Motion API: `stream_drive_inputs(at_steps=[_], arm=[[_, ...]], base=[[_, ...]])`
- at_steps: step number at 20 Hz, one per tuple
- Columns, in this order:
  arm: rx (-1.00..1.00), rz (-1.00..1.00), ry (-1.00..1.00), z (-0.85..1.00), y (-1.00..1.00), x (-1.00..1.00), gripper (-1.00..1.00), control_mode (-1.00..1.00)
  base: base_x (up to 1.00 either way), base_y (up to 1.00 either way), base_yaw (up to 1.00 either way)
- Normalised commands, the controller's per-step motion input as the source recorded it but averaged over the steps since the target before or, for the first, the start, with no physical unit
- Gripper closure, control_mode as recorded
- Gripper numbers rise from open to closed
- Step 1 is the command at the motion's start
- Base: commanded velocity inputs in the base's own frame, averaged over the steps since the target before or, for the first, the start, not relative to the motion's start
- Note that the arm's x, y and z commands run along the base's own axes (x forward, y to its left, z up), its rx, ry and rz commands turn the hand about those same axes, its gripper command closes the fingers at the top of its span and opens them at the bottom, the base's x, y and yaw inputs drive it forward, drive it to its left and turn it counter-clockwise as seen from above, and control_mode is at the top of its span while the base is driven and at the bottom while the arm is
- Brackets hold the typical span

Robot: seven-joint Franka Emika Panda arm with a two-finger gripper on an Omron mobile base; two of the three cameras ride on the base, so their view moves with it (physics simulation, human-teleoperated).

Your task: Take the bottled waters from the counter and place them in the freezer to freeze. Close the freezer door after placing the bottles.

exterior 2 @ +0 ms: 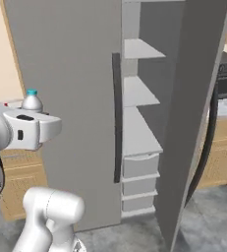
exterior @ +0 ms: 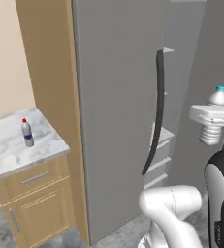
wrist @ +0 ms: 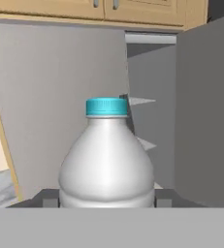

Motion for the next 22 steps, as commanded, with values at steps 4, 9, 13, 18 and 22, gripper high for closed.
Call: stream_drive_inputs(at_steps=[4, 9, 13, 18, 22], arm=[[0.00, 0.00, 0.00, 0.00, 0.00, 0.00, 1.00, 1.00], [0.00, 0.00, 0.00, 0.00, 0.00, 0.00, 1.00, 1.00], [0.00, 0.00, 0.00, 0.00, 0.00, 0.00, 1.00, 1.00], [0.00, 0.00, 0.00, 0.00, 0.00, 0.00, 1.00, 1.00], [0.00, 0.00, 0.00, 0.00, 0.00, 0.00, 1.00, 1.00]], base=[[0.47, -1.00, 0.31], [0.35, -0.78, 0.44], [0.00, -0.36, 0.54], [0.00, -0.15, 0.53], [0.01, -0.15, 0.47]])
